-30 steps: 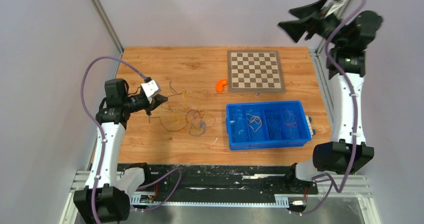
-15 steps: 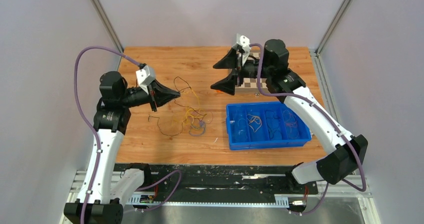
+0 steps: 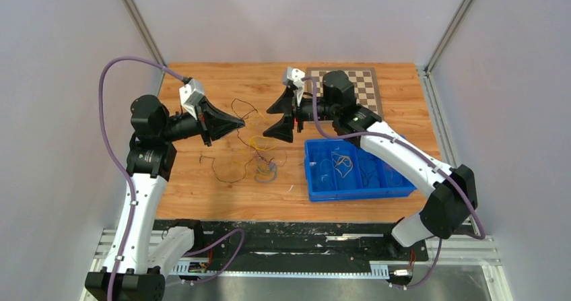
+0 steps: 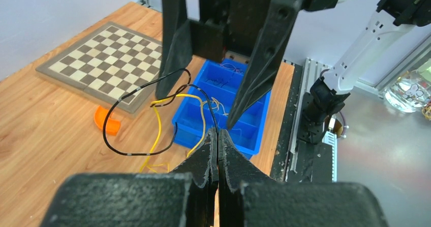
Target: Untangle the cables
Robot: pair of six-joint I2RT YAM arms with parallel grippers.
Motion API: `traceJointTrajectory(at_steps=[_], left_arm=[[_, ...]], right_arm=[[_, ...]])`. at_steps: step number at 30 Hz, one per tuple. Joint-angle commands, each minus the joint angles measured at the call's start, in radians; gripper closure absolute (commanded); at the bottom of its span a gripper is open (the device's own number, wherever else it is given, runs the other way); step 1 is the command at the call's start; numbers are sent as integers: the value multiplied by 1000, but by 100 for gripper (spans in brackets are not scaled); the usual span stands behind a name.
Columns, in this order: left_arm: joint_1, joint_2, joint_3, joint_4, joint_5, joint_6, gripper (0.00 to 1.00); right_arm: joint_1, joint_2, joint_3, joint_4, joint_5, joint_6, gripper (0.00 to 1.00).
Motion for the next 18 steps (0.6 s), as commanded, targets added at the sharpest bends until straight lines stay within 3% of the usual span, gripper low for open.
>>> traceJointTrajectory(at_steps=[1, 6, 8, 10, 15, 18], left_arm=[[-10, -3, 31, 69, 0, -66, 100], [-14, -3, 24, 114, -2, -129, 100], [-15, -5, 17, 138, -4, -159, 100], [-16, -9, 8, 166, -8, -186, 100], [-2, -18, 36, 109, -47, -190, 100], [39, -19, 47, 131, -45, -230, 100]], right_arm=[[24, 67, 27, 115, 77, 40, 23], [55, 141, 87, 173, 134, 99, 23], [58, 166, 104, 204, 161, 124, 29], [58, 189, 119, 226, 184, 147, 43], [50, 182, 99, 180, 216, 78, 97], [17, 128, 22, 159, 218, 57, 100]])
